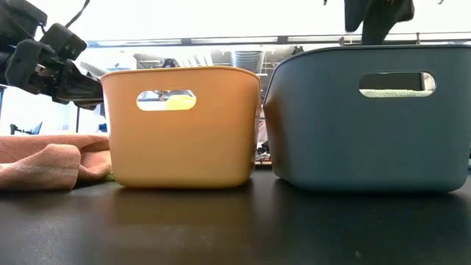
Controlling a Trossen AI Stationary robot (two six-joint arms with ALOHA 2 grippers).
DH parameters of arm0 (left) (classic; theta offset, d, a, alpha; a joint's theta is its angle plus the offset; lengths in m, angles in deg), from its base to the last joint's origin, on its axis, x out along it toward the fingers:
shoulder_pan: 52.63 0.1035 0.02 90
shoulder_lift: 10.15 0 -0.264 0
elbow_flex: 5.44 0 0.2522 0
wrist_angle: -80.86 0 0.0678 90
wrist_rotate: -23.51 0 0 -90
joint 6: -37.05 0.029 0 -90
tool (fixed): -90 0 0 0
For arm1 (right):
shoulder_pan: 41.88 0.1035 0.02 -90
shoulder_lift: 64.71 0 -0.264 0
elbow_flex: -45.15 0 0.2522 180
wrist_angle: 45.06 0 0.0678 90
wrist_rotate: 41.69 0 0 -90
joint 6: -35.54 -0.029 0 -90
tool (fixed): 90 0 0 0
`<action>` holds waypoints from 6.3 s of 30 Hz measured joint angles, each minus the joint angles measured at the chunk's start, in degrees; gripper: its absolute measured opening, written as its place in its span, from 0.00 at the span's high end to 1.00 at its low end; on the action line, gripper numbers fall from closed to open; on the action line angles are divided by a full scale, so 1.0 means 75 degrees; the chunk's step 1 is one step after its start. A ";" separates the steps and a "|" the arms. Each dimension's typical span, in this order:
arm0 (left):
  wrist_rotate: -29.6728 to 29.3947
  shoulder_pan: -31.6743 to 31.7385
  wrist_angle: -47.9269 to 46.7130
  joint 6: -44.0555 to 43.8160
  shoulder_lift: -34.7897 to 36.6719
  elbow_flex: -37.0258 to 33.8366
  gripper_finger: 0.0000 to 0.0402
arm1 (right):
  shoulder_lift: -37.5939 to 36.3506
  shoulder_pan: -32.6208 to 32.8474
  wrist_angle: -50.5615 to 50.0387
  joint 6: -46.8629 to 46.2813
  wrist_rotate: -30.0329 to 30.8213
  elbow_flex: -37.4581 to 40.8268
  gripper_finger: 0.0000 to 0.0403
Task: Sort towels by color in basket
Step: Put the light orange towel into the orange bin
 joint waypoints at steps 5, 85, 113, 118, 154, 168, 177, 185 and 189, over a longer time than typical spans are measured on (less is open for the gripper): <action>0.0000 0.0002 -0.0003 0.0000 -0.0003 0.0000 0.81 | -0.0868 0.1158 -0.0514 -0.0453 0.2900 0.0471 0.31; 0.0335 -0.2774 -0.6999 -0.7485 -0.7809 0.5727 0.65 | -0.1040 0.2731 0.3636 0.4068 0.7832 0.2326 0.57; 0.1646 -0.3164 -0.9211 -0.6146 -0.9561 0.7364 0.99 | -0.1114 0.2746 0.3624 0.3894 0.7716 0.2434 0.58; 0.1348 -0.3186 -1.1031 -0.6142 -0.8840 0.8713 0.99 | -0.1267 0.2746 0.3345 0.3799 0.7629 0.2434 0.60; -0.1977 -0.0960 -0.4603 -0.1883 -0.6484 0.7913 1.00 | -0.1366 0.3093 0.3183 0.2998 0.6768 0.2166 0.78; 0.3263 0.1552 -0.7921 -0.2595 -1.0001 1.0122 0.99 | -0.1366 0.3093 0.3263 0.2863 0.6424 0.2064 0.86; 0.2614 0.1629 -0.7516 -0.1640 -1.2028 1.1048 0.99 | -0.1366 0.3093 0.3238 0.2493 0.6352 0.2052 0.87; 0.1984 0.1636 -0.7368 -0.0998 -1.2674 1.1085 0.90 | -0.1366 0.3093 0.3236 0.2118 0.5742 0.2047 0.87; 0.1832 0.1463 -0.7354 -0.0847 -1.2523 1.1077 0.77 | -0.1366 0.3112 0.3238 0.2061 0.5678 0.2047 0.87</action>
